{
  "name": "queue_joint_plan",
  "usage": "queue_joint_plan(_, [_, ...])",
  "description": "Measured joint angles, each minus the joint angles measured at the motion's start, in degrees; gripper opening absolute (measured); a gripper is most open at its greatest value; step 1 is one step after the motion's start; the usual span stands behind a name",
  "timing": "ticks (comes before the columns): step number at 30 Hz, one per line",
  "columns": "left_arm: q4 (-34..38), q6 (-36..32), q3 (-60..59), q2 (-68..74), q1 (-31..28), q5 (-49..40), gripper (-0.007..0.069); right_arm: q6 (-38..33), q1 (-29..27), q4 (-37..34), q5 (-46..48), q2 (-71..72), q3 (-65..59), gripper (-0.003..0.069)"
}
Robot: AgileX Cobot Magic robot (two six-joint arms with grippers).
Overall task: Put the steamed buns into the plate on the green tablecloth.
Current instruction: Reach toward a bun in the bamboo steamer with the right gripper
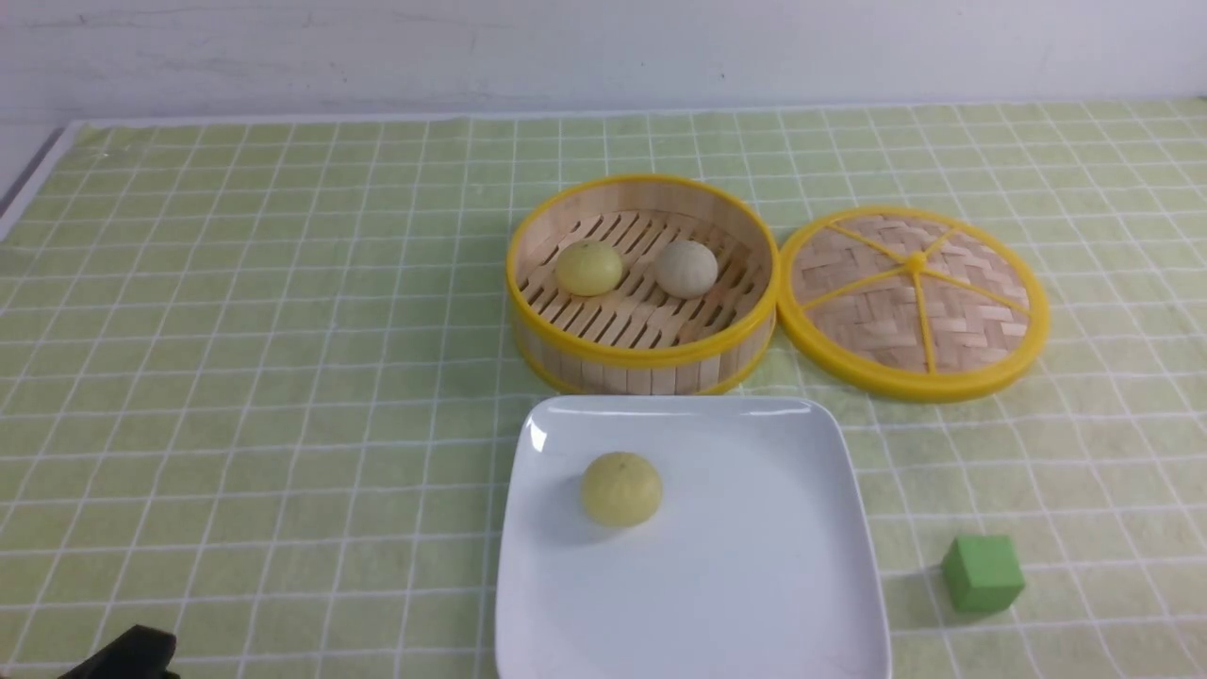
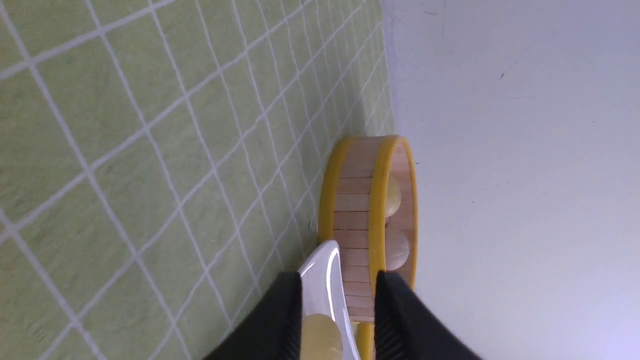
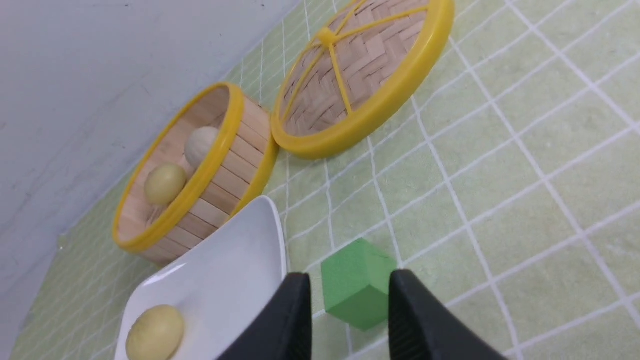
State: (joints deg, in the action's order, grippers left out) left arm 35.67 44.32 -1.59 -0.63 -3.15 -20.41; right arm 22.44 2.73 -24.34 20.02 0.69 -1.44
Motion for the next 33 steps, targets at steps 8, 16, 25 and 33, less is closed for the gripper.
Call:
queue_joint_plan(8, [0.5, -0.3, 0.0, 0.0, 0.0, 5.8, 0.0241, 0.9, 0.0, -6.9, 0.0, 0.0, 0.0, 0.0232])
queue_joint_plan(16, [0.1, -17.9, 11.9, 0.9, 0.0, 0.0, 0.0122, -9.0, 0.0, -5.4, 0.4, -1.7, 12.7, 0.0067])
queue_joint_plan(25, [-8.6, -43.4, 27.0, 23.9, 0.0, -27.0, 0.0002, -9.8, 0.0, 13.7, 28.0, -29.8, 35.7, 0.0001])
queue_joint_plan(33, [-9.8, -47.9, 30.3, 43.0, 0.0, -32.8, 0.0002, -31.2, 0.0, -8.2, 36.9, -59.5, 39.8, 0.001])
